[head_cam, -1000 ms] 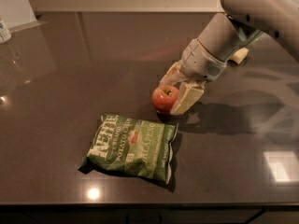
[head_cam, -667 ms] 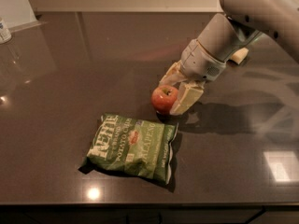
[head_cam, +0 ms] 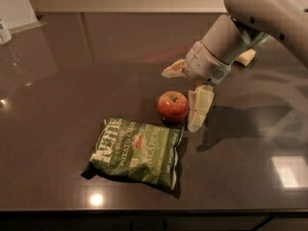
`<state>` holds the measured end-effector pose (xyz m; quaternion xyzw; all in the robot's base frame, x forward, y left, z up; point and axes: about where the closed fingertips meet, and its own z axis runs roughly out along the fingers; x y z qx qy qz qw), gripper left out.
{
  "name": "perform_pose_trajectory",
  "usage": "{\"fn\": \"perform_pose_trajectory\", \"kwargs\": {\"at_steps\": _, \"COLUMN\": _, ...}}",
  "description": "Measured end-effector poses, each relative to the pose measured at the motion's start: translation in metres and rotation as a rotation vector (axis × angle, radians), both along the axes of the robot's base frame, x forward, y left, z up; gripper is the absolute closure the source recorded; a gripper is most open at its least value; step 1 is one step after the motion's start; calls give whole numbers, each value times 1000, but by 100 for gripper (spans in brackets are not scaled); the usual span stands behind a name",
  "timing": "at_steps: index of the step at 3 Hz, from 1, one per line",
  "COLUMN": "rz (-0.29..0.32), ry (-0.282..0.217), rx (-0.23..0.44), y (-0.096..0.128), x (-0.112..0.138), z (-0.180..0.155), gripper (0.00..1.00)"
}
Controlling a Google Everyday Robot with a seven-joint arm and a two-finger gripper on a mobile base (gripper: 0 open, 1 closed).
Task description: Move apple near green jalapeno chip bag
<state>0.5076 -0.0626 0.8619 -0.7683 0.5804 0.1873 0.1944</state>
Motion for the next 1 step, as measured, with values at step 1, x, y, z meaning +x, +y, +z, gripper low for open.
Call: {"fn": "perform_pose_trajectory", "kwargs": {"at_steps": 1, "rz": 0, "ry": 0, "rx": 0, "y": 0, "x": 0, "z": 0, "gripper": 0}}
